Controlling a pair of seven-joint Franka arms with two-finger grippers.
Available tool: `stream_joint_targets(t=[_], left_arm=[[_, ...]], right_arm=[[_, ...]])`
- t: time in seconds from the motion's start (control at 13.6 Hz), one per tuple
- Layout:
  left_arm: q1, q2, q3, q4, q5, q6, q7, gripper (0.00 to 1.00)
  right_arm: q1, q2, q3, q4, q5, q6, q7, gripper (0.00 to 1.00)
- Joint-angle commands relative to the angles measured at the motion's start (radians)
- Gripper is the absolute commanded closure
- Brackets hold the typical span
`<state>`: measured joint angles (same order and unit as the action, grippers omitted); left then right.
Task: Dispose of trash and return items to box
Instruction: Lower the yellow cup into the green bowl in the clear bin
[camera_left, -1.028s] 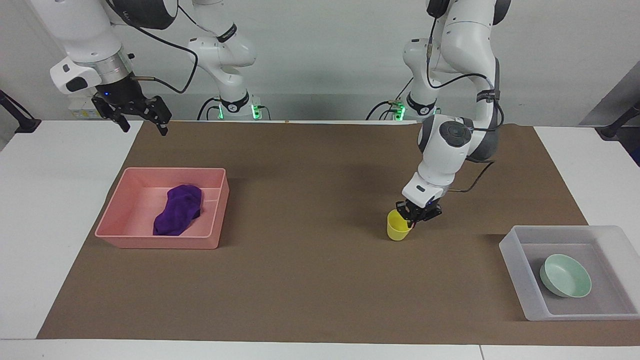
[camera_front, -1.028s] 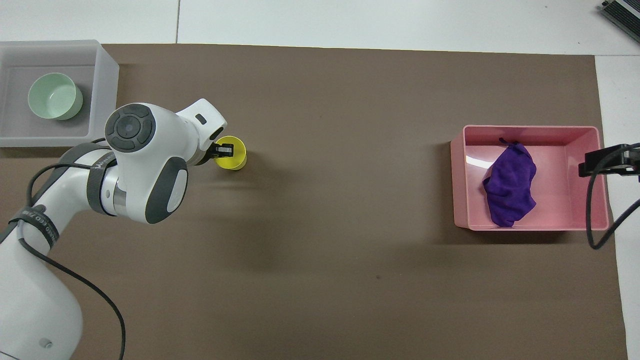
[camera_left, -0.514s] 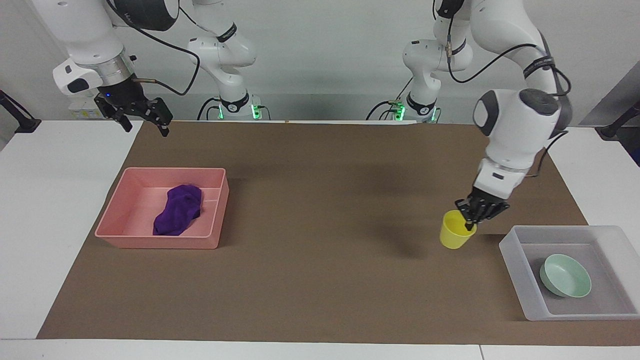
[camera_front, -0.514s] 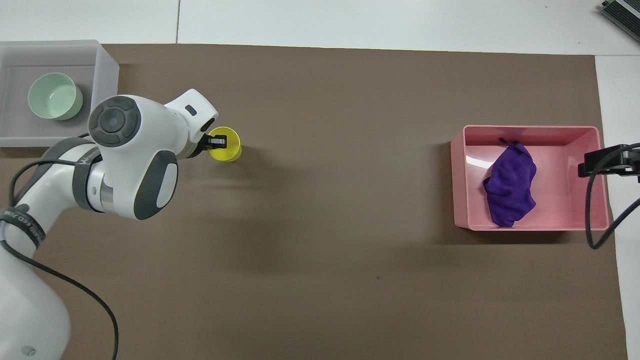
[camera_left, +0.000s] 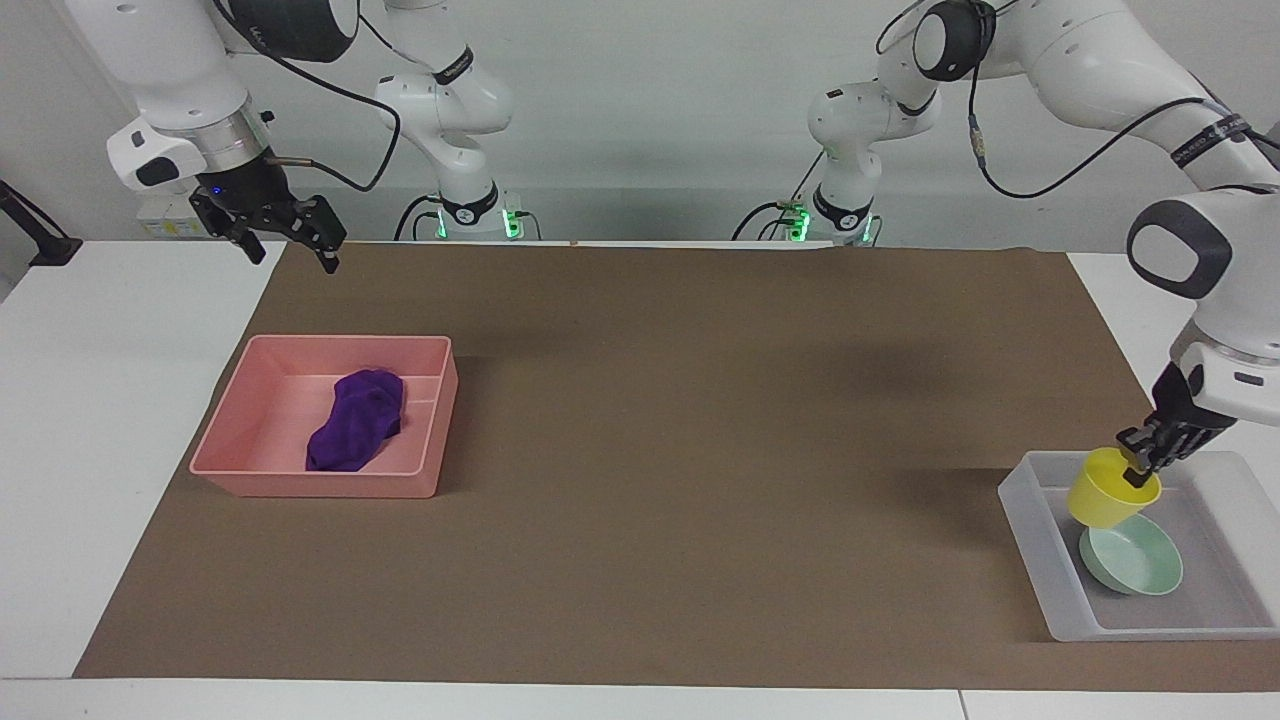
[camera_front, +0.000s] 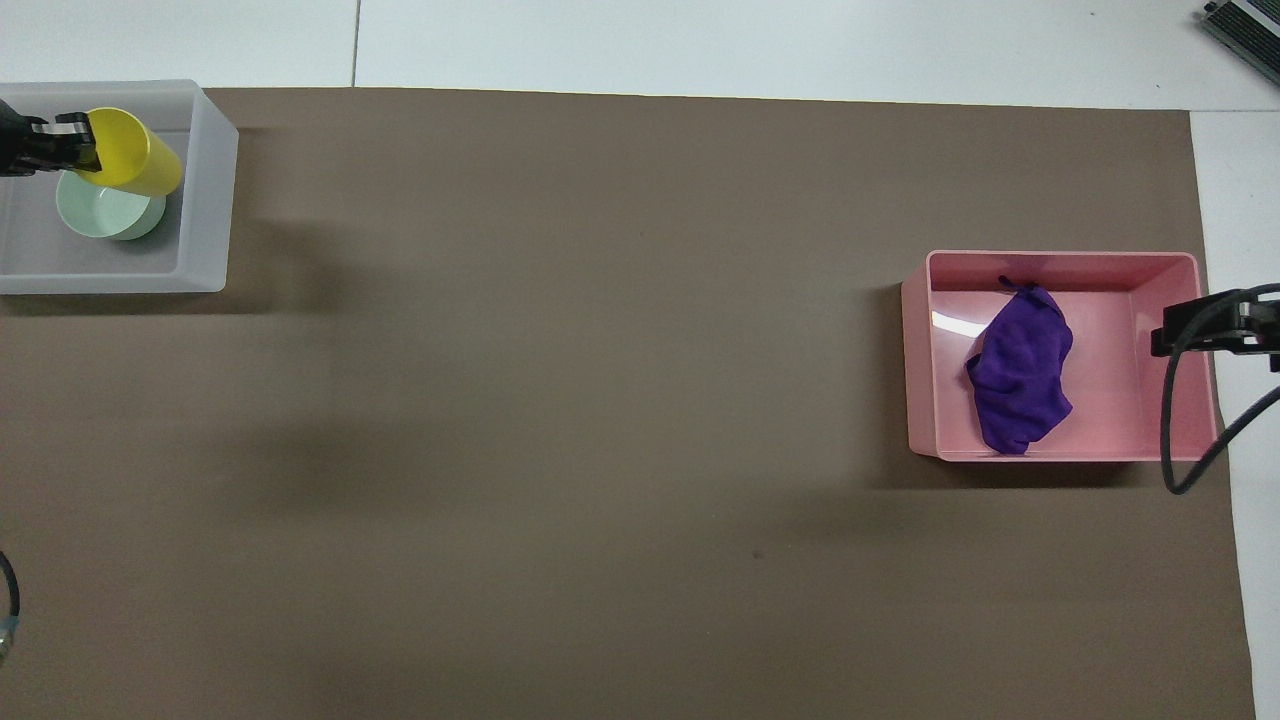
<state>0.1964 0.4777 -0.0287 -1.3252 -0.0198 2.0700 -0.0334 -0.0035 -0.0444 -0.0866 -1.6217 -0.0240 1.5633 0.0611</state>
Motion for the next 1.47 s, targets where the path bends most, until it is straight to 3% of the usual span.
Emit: stream_joint_targets(t=[0.0,0.15,0.44,0.81,1.25,1.39], left_arm=[[0.086,0.108,-0.030,0.107,-0.017,-0.030,0.087,1.00],[0.144,0.166,-0.062,0.156,-0.023,-0.028,0.101,1.00],[0.181,0.222,-0.089,0.158,-0.049,0.031,0.102,1.00],[0.178,0.219,-0.085,0.089,-0.054,0.139,0.099,1.00],[0.175,0.210,-0.083,0.058,-0.055,0.151,0.102,1.00],[0.178,0.208,-0.083,0.061,-0.048,0.139,0.104,0.93]], right_arm=[[-0.012,-0.028,0.014,-0.030,0.001,0.006,0.017,0.00],[-0.012,-0.029,0.014,-0.032,0.003,0.006,0.017,0.00],[-0.012,-0.028,0.014,-0.032,0.003,0.006,0.017,0.00],[-0.012,-0.028,0.014,-0.032,0.003,0.006,0.017,0.00],[-0.012,-0.029,0.014,-0.032,0.003,0.006,0.017,0.00],[-0.012,-0.028,0.014,-0.030,0.003,0.006,0.017,0.00]])
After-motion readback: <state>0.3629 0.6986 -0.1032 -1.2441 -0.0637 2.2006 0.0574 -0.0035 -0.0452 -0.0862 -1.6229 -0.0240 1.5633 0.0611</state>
